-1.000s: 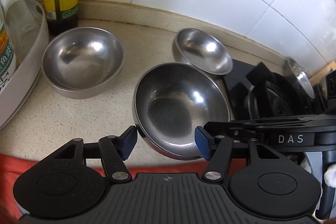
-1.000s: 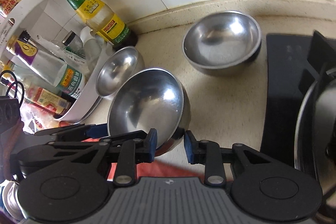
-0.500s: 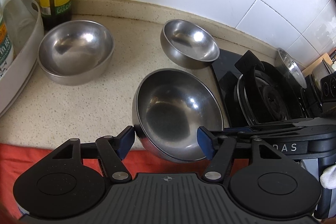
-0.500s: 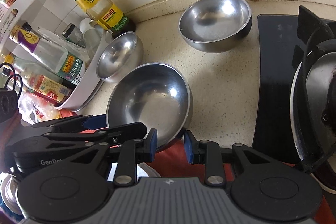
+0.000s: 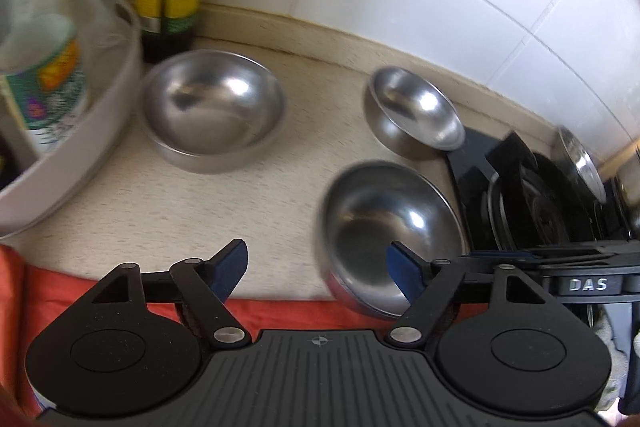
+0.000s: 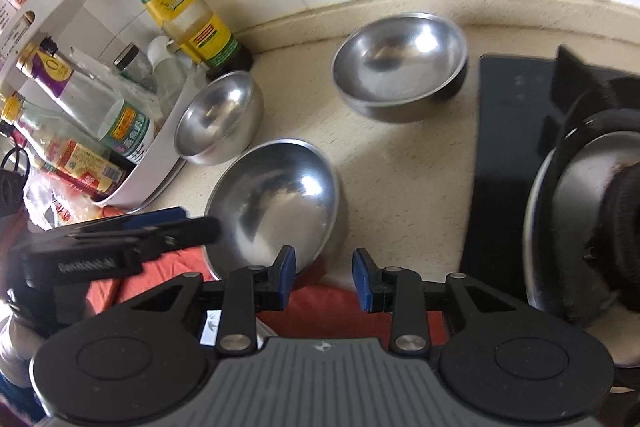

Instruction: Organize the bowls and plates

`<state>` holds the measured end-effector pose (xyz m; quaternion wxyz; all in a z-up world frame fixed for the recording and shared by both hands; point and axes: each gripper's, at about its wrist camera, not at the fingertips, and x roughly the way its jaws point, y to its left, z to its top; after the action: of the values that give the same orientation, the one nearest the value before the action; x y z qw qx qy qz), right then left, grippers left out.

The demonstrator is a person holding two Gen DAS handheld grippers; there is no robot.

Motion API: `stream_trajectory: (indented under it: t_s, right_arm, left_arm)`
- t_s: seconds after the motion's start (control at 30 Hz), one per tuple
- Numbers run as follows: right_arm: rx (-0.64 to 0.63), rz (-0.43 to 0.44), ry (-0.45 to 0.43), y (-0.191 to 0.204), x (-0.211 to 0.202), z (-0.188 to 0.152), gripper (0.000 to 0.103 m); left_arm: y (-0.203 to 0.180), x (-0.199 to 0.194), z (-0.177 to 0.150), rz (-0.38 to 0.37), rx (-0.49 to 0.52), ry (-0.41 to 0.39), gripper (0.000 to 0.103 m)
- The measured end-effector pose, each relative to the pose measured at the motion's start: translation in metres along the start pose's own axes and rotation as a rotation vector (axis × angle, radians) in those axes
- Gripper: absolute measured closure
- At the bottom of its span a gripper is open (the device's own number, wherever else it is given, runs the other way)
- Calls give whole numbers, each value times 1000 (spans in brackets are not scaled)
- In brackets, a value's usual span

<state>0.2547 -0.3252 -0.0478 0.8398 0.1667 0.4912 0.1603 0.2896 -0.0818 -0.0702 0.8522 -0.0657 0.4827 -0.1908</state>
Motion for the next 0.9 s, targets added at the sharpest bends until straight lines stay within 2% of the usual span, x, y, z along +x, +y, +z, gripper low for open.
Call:
stream_trajectory:
  t_s: [0.1,0.2,0.37,0.47,0.7,0.9]
  right_arm:
    - [-19,-25,-32,1,-12,6,72]
    - [-50,-37,-63,6,-19,18,70]
    - [-146,-40,-86,29,-8,49,66]
    - [-201,-30,-79,45,9,73,62]
    - [-243,-26,-32,70,68,116,61]
    - [-243,-3,-1,77,105,134,61]
  left_arm:
    - [11,-8,3,25,-39,-33,19]
    - [24,-9,9,83,-97,-45,15]
    - [40,-5,19,140,-209,-66,14]
    - [42,-1,25,166,-256,-96,7]
    - [53,17,37,206,-388,-133,3]
    - [66,32,42,211,-487,-132,2]
